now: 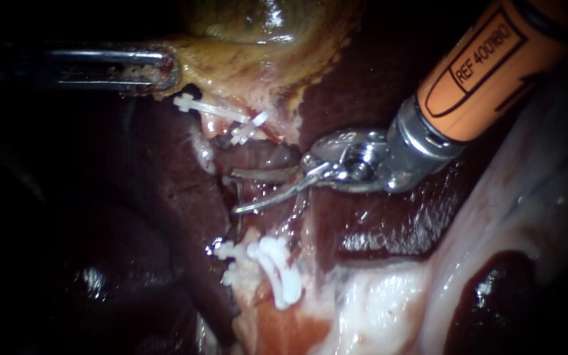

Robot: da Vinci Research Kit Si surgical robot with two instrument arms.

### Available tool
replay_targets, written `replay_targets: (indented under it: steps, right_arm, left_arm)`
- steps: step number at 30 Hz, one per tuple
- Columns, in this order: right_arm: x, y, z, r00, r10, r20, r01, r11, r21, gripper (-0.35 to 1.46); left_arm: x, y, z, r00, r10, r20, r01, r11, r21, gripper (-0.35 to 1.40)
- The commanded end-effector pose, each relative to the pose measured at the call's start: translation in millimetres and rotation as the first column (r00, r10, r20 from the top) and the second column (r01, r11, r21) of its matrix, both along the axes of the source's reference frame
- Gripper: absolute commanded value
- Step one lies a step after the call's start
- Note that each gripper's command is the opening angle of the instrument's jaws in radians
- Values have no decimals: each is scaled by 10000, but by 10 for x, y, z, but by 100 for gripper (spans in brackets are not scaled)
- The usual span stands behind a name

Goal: Go back from the cut right tube

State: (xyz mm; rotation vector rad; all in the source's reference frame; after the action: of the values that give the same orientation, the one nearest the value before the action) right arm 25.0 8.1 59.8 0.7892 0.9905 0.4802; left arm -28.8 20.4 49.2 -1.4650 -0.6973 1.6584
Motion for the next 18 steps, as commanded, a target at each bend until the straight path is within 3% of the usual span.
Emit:
replay_targets:
  steps: [1, 3, 5, 8, 13, 15, 18]
  right_arm:
    - [-4, -2, -3, 9998, 183, 47, -181, 9983, -546, 140]
    - [-12, -7, -9, 9986, 464, 244, -423, 9883, -1462, 143]
    - [-22, -13, -17, 9961, 545, 695, -364, 9703, -2393, 143]
    - [-36, -19, -28, 9863, 393, 1604, 179, 9402, -3402, 145]
    - [-66, -18, -39, 9599, 106, 2800, 1199, 8875, -4449, 145]
    - [-81, -14, -43, 9539, 96, 3000, 1376, 8742, -4656, 145]
    - [-103, -8, -49, 9506, 210, 3099, 1341, 8722, -4704, 145]
  left_arm:
    - [0, 0, 0, 10000, 0, 0, 0, 10000, 1, -35]
    - [0, 0, 0, 10000, 1, 1, -1, 10000, 2, -35]
    - [1, 0, 1, 10000, 3, 2, -3, 10000, 1, -35]
    - [1, 0, 1, 10000, 5, 3, -5, 10000, 1, -35]
    - [1, 0, 1, 10000, 4, 2, -4, 10000, -2, -35]
    - [1, 0, 2, 10000, 0, -3, 0, 10000, -7, -35]
    - [0, -2, 4, 10000, -7, -11, 7, 10000, -19, -35]
